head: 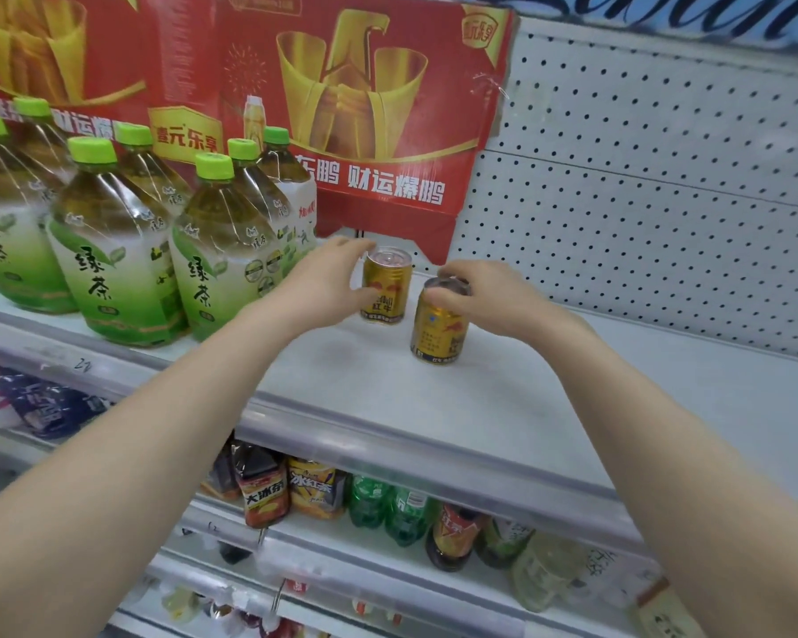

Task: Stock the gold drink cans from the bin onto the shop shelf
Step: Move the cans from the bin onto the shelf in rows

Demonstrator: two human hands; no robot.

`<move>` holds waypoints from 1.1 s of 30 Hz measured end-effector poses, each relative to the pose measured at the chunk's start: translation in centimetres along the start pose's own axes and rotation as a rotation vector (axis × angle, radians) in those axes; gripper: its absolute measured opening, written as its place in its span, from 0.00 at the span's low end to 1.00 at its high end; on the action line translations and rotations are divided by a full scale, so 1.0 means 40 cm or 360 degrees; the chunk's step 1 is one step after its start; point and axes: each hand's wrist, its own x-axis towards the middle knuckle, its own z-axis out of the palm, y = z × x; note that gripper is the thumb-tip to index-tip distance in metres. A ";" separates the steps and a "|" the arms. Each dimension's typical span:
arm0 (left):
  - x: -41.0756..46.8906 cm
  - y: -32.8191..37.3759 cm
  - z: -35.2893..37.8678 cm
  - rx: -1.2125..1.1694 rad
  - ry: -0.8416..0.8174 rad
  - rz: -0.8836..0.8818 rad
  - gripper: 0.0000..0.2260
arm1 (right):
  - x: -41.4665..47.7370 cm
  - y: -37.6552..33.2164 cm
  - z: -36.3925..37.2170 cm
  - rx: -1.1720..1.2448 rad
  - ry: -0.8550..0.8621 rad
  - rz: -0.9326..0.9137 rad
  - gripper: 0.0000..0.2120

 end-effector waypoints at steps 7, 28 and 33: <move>0.103 0.023 0.082 0.0104 0.0048 0.0001 0.31 | 0.049 0.040 0.035 -0.0127 0.0286 0.0210 0.22; 0.027 0.032 0.034 0.0277 0.0133 0.0230 0.28 | 0.007 0.063 0.018 -0.0274 0.0322 0.0009 0.26; -0.092 0.093 0.020 0.0316 0.0186 0.0575 0.24 | -0.190 0.062 -0.025 -0.0570 0.0327 -0.0040 0.25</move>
